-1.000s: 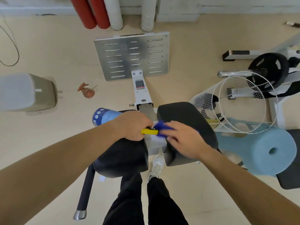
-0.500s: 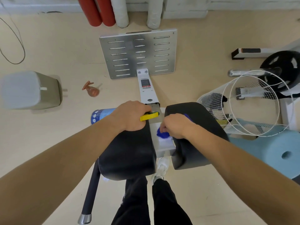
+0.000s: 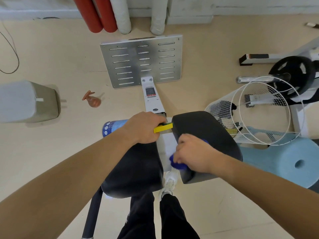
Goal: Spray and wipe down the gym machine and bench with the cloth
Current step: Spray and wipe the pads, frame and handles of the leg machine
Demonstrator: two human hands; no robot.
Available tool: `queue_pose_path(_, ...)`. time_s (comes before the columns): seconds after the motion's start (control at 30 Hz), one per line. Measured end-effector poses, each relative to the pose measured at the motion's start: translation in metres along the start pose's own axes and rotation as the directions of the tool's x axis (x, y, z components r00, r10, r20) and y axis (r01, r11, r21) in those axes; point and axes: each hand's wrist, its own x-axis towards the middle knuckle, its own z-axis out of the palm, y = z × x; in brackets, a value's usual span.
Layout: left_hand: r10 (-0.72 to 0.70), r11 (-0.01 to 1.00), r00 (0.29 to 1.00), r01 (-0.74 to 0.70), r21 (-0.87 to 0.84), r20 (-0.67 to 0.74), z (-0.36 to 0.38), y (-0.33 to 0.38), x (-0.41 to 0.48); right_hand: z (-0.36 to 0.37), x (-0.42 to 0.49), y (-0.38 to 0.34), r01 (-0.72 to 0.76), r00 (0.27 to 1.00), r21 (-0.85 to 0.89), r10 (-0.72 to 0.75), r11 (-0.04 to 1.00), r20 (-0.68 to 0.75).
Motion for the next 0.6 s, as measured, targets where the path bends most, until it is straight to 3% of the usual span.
queue_pose_path(0.13,-0.011,0.999,1.000,0.011,0.051,0.004,-0.001,-0.006,0.020,-0.005,0.052,0.042,-0.278,0.955,0.239,0.296,0.930,-0.040)
queue_pose_path(0.33,-0.002,0.993,1.000,0.004,0.121,-0.021,-0.007,-0.017,0.050,0.013,0.095,0.096,-0.376,0.849,0.609,0.522,0.698,-0.074)
queue_pose_path(0.5,0.019,0.993,0.998,-0.012,0.117,-0.053,-0.007,-0.014,0.065,0.032,0.055,0.153,-0.545,0.660,0.560,0.731,0.624,-0.172)
queue_pose_path(0.6,0.032,0.994,0.998,-0.025,0.110,-0.060,-0.005,-0.007,0.072,0.037,0.018,0.134,-0.550,0.684,0.497,0.703,0.672,-0.193)
